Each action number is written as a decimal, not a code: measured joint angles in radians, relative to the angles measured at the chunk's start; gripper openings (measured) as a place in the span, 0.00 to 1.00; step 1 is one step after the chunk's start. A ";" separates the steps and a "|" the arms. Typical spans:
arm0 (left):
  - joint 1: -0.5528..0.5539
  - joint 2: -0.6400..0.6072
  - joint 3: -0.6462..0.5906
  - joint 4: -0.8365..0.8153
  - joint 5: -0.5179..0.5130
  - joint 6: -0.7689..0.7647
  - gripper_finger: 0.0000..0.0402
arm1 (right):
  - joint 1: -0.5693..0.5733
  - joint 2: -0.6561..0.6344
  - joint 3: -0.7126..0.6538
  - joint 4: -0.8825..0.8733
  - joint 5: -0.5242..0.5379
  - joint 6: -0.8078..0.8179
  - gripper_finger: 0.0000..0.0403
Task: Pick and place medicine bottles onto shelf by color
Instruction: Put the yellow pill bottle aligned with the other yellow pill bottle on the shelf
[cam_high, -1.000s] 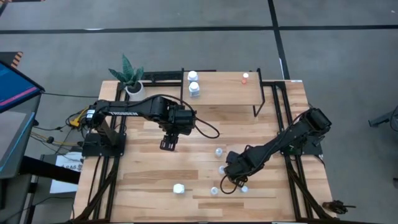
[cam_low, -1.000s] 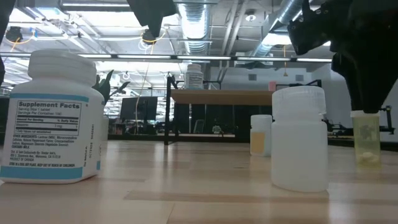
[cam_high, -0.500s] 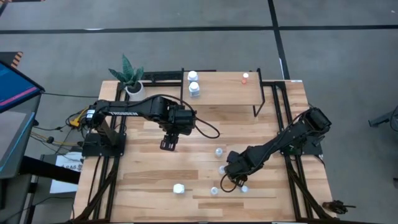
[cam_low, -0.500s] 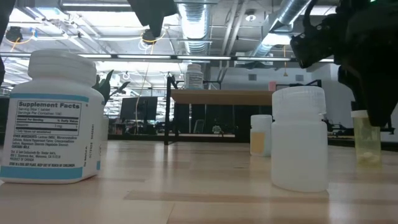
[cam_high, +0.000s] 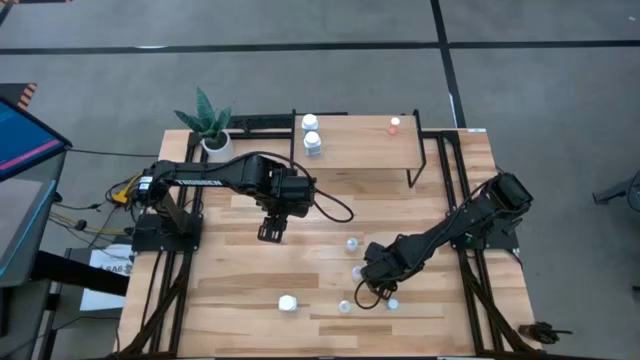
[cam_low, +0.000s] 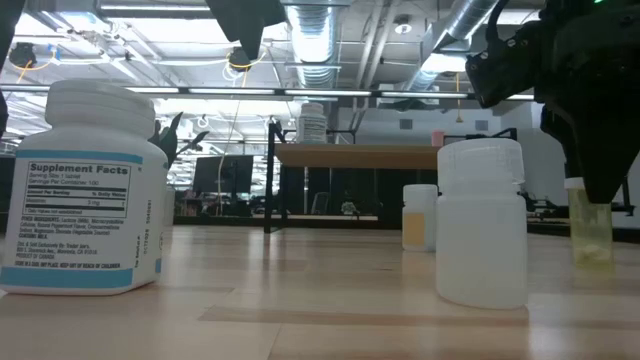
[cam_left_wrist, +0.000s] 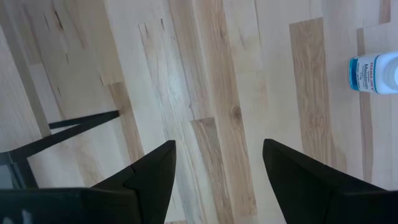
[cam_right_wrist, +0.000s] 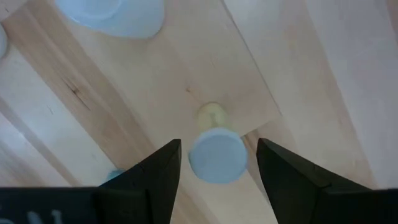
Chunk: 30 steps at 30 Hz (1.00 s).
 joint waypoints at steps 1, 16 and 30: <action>0.000 0.000 0.000 0.000 0.000 0.001 0.57 | 0.000 0.000 0.000 0.000 0.000 -0.005 0.58; 0.000 0.000 0.000 0.008 0.000 -0.012 0.57 | -0.021 0.000 0.000 0.000 0.009 -0.023 0.49; 0.000 0.000 0.000 0.007 0.000 -0.014 0.57 | -0.027 -0.010 0.001 -0.009 -0.006 -0.032 0.27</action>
